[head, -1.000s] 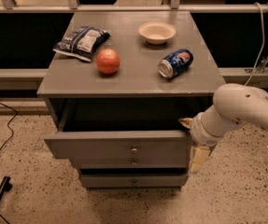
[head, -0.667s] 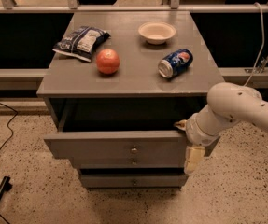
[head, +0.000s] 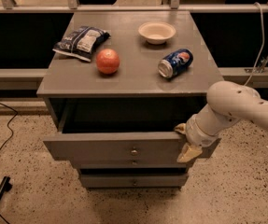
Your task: Open top drawer
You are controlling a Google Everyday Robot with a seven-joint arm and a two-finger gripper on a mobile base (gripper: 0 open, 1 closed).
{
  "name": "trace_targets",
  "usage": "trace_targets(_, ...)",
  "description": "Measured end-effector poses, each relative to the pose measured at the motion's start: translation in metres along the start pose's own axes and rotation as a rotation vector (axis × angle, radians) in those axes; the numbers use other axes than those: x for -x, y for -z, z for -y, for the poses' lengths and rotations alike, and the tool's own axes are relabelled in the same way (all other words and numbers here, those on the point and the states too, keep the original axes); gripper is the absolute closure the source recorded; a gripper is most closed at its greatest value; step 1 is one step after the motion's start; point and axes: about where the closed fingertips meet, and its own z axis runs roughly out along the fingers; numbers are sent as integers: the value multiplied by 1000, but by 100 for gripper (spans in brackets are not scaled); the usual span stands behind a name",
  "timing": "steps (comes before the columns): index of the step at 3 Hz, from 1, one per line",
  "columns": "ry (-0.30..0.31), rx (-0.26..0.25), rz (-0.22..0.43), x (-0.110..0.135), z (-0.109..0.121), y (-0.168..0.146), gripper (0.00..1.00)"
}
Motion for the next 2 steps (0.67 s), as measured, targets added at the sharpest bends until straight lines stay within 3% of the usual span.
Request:
trace_targets(1,-10,15,8,0,-13,8,69)
trace_targets(2,-9,26,10,4,-34,30,69)
